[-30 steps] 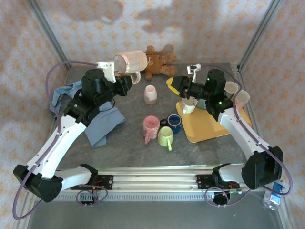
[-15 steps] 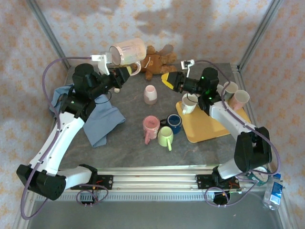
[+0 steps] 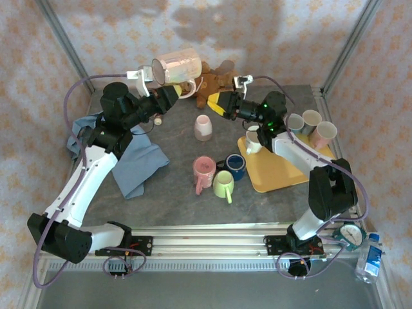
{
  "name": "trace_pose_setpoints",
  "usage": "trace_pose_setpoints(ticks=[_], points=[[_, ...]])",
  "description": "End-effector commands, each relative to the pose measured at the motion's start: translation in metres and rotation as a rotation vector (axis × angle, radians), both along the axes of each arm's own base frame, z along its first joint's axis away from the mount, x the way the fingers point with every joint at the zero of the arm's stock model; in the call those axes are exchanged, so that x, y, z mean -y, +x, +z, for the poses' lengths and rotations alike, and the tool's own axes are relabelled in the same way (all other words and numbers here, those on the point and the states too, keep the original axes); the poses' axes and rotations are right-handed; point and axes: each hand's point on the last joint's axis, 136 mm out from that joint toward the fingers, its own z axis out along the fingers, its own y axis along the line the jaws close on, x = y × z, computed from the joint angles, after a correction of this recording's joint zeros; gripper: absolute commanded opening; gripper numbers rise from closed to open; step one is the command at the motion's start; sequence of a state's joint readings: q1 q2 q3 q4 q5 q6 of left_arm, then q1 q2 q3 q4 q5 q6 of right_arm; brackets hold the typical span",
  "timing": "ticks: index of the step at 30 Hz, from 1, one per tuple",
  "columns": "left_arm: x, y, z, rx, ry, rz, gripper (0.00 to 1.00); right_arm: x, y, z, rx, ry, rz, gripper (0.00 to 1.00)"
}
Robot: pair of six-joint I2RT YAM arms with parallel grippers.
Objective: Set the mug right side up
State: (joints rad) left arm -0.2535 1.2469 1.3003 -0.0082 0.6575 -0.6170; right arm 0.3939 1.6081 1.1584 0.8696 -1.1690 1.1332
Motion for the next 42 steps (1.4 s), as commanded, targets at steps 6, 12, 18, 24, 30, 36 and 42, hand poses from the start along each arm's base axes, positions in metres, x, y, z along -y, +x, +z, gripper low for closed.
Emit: trace_pose_setpoints(ticks=[6,12,18,24,30,36,42], points=[[0.003,-0.013,0.055,0.173,-0.078,-0.060,0.00,-0.010,-0.009,0.036,0.122,0.060,0.015,0.49],[0.007,-0.015,0.047,0.144,-0.073,-0.085,0.00,-0.017,0.001,0.042,0.114,0.053,0.006,0.49],[0.007,-0.018,0.049,0.141,-0.095,-0.094,0.00,-0.028,0.004,0.045,0.094,0.067,0.025,0.50],[0.008,-0.018,0.047,0.133,-0.124,-0.100,0.00,-0.038,0.003,0.050,0.090,0.079,0.037,0.50],[0.009,-0.019,0.046,0.120,-0.153,-0.113,0.00,-0.043,0.010,0.055,0.095,0.101,0.024,0.47],[0.008,-0.024,0.039,0.105,-0.162,-0.118,0.00,-0.043,0.017,0.064,0.092,0.139,0.010,0.35],[0.008,-0.026,0.022,0.073,-0.126,-0.114,0.00,-0.042,0.017,0.065,0.102,0.122,-0.007,0.10]])
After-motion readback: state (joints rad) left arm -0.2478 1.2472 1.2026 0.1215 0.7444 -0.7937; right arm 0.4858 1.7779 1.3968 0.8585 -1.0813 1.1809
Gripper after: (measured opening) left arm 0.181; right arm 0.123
